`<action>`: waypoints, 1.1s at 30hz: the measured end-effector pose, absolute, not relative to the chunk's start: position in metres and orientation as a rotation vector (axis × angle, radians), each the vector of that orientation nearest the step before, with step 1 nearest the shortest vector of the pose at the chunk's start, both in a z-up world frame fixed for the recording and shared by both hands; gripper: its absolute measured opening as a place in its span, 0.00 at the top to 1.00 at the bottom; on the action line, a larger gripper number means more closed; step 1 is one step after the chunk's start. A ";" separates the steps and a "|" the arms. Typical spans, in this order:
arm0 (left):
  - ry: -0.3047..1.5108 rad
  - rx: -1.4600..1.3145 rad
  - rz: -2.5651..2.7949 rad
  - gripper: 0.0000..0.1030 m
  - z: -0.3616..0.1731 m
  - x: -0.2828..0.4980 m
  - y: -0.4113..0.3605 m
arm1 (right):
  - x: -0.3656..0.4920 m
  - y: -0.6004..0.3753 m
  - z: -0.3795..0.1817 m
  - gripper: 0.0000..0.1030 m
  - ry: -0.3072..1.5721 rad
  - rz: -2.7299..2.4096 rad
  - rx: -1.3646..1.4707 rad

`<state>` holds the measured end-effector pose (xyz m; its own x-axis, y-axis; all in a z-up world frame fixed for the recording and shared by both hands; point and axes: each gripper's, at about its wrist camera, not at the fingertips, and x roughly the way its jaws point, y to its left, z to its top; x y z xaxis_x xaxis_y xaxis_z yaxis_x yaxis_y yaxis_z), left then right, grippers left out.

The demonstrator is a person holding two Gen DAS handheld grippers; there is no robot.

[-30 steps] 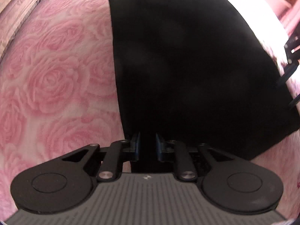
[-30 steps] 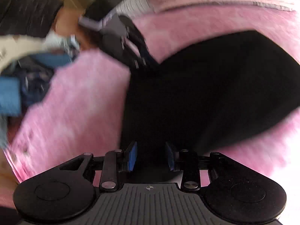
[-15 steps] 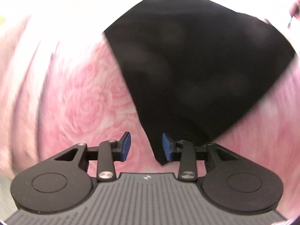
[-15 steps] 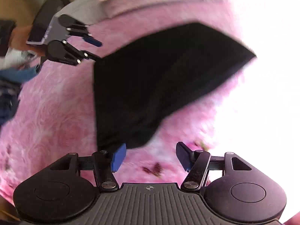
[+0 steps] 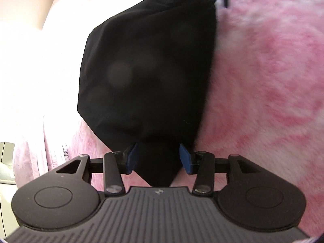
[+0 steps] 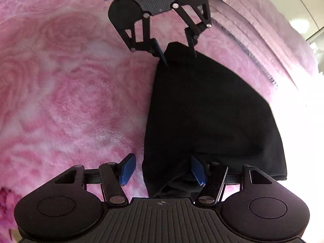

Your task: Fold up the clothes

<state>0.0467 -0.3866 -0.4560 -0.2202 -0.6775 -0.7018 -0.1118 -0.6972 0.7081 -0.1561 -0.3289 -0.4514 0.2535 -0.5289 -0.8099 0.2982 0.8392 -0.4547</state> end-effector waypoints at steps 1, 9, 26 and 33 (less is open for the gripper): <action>-0.945 1.662 -1.971 0.59 -0.457 0.049 -0.384 | -0.158 -0.326 -0.446 0.39 1.174 -0.578 -0.243; -1.148 1.692 -1.873 0.56 -0.495 0.048 -0.395 | -0.126 -0.327 -0.468 0.39 1.225 -0.524 -0.326; -0.862 1.587 -1.948 0.89 -0.416 -0.006 -0.372 | -0.234 -0.351 -0.429 0.78 1.267 -0.561 -0.419; -0.568 1.489 -2.087 0.89 -0.392 -0.137 -0.294 | -0.349 -0.347 -0.407 0.78 1.367 -0.616 -0.432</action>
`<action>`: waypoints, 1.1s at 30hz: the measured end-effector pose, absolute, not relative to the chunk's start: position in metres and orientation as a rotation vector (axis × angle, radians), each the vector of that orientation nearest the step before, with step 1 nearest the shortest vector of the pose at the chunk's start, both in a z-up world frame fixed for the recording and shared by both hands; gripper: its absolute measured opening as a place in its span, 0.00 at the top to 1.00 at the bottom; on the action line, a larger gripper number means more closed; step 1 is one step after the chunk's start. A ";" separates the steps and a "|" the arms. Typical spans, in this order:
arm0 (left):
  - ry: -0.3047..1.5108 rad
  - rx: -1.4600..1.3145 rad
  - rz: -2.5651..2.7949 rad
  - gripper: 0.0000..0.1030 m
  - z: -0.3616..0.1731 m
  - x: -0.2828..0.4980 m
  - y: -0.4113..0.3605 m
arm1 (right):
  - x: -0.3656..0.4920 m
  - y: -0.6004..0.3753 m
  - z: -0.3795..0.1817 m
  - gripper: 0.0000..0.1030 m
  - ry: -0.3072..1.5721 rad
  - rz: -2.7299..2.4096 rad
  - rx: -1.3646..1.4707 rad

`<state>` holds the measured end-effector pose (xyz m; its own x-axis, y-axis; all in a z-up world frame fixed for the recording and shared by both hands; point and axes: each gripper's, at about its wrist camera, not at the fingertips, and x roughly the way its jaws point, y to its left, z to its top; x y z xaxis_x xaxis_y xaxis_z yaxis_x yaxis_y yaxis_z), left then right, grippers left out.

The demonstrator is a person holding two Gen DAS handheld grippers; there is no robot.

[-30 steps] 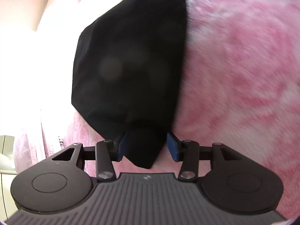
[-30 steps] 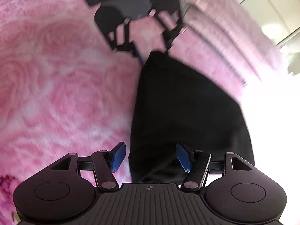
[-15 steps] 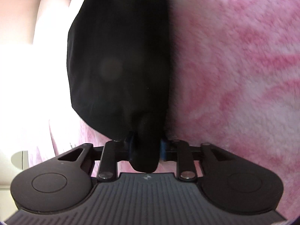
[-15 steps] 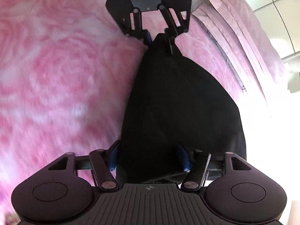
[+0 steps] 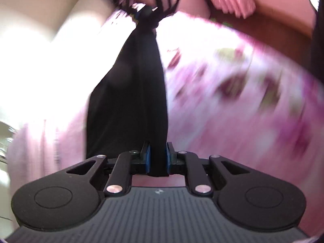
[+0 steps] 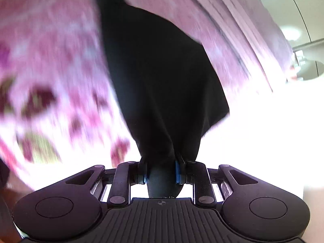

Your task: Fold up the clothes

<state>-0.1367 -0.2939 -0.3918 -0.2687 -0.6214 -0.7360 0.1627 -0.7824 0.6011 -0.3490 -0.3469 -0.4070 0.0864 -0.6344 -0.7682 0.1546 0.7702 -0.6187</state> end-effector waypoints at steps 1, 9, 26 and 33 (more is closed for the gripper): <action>-0.527 1.498 -2.081 0.88 -0.398 -0.156 -0.290 | -0.362 -0.347 -0.412 0.78 1.374 -0.612 -0.446; -0.306 1.646 -2.050 0.85 -0.413 -0.147 -0.258 | -0.419 -0.342 -0.427 0.64 1.339 -0.833 -0.025; -0.284 1.504 -1.965 0.75 -0.395 -0.139 -0.401 | -0.526 -0.378 -0.471 0.78 -0.092 -1.181 1.527; -0.254 1.393 -2.014 0.75 -0.370 -0.158 -0.423 | -0.595 -0.469 -0.405 0.80 0.181 -1.193 1.249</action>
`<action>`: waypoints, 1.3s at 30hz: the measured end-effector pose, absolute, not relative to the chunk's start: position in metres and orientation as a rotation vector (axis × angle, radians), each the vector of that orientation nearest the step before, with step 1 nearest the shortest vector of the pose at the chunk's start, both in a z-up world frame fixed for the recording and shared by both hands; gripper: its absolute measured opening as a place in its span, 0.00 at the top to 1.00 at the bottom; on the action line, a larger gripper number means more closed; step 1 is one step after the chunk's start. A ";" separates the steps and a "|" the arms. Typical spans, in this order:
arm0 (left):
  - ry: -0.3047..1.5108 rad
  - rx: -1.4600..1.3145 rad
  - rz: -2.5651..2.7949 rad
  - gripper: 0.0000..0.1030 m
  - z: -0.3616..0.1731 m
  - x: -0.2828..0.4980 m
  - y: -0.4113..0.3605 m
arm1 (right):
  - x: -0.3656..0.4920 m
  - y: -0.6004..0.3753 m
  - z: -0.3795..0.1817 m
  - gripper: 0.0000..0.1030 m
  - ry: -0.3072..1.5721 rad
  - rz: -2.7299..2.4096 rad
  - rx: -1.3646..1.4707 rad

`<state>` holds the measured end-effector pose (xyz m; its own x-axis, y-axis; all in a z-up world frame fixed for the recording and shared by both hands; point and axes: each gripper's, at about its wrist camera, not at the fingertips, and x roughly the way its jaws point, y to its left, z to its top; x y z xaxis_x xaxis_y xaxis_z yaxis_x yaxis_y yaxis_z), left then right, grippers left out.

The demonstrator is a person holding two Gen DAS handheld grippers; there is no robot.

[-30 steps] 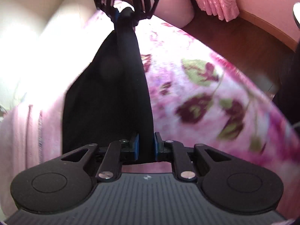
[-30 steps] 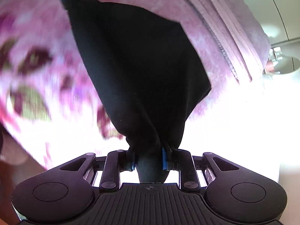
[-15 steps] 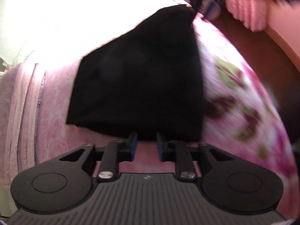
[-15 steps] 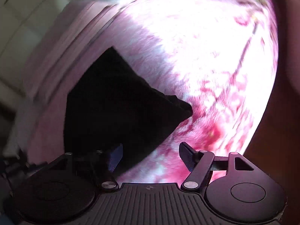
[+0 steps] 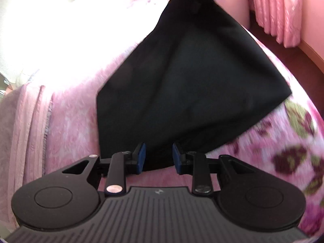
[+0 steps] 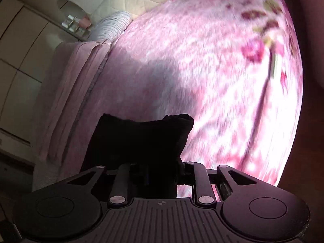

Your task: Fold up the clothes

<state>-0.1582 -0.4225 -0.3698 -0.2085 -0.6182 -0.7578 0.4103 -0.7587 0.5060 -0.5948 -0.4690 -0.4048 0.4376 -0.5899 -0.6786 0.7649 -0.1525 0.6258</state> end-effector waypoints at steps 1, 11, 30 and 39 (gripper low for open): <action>-0.246 1.373 -2.015 0.75 -0.369 -0.161 -0.428 | -0.604 -0.484 -0.404 0.78 0.207 -1.201 1.243; -0.236 1.367 -1.944 0.75 -0.389 -0.156 -0.507 | -0.597 -0.448 -0.418 0.57 0.343 -1.449 1.092; -0.277 1.466 -1.939 0.97 -0.431 -0.113 -0.534 | -0.446 -0.367 -0.428 0.56 0.635 -1.132 0.885; -0.500 1.434 -2.084 0.57 -0.404 -0.091 -0.482 | -0.354 -0.348 -0.458 0.38 1.099 -1.020 0.335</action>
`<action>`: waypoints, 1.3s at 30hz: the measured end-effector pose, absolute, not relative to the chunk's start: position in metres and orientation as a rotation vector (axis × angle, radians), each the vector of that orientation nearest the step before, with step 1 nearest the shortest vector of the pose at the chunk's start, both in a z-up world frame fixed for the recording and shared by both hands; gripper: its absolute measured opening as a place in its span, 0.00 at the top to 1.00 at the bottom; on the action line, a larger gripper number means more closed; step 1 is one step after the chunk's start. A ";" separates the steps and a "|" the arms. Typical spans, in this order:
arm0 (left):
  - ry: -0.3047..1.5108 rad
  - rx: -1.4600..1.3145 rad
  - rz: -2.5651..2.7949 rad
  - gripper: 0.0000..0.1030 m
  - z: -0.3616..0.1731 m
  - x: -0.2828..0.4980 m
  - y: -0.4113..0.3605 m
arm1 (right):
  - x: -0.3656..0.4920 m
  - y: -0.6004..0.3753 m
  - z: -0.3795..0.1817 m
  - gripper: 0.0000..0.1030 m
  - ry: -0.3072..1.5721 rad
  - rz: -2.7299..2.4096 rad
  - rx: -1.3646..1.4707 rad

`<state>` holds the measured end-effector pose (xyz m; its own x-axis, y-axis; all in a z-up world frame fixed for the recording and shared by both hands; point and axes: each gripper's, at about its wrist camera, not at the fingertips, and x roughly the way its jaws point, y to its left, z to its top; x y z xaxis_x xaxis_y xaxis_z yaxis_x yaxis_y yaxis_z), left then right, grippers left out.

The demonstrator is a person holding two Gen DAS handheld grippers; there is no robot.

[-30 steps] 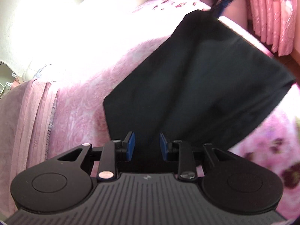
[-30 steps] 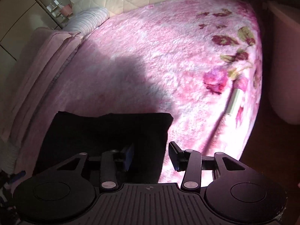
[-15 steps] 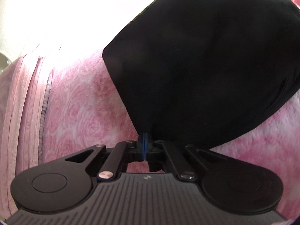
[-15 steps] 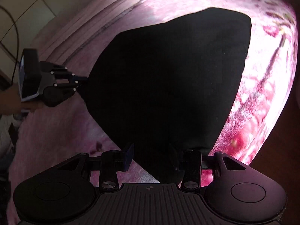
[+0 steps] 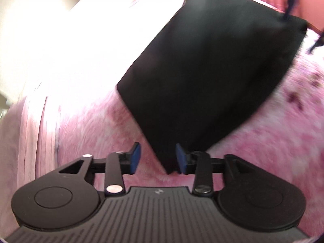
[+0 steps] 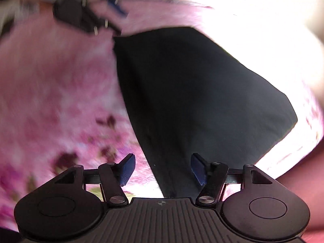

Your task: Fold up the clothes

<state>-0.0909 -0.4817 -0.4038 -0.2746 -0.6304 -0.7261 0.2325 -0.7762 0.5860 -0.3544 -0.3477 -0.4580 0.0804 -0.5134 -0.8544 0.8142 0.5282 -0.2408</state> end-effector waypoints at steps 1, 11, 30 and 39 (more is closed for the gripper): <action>-0.539 1.435 -2.100 0.48 -0.407 -0.090 -0.474 | -0.350 -0.349 -0.469 0.38 1.143 -1.009 0.285; -1.096 1.450 -2.089 0.12 -0.466 -0.108 -0.426 | -0.350 -0.357 -0.441 0.87 1.174 -0.967 0.170; -0.798 1.490 -2.184 0.76 -0.441 -0.117 -0.473 | -0.321 -0.316 -0.432 0.28 1.122 -1.044 0.115; -0.724 1.526 -2.235 0.76 -0.435 -0.126 -0.485 | -0.301 -0.357 -0.481 0.38 1.236 -1.077 0.082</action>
<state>-0.1258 -0.4852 -0.4351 -0.3666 -0.5394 -0.7580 -0.0075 -0.8130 0.5822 -0.3010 -0.3571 -0.4811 -0.0680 -0.6139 -0.7865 0.6945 0.5369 -0.4790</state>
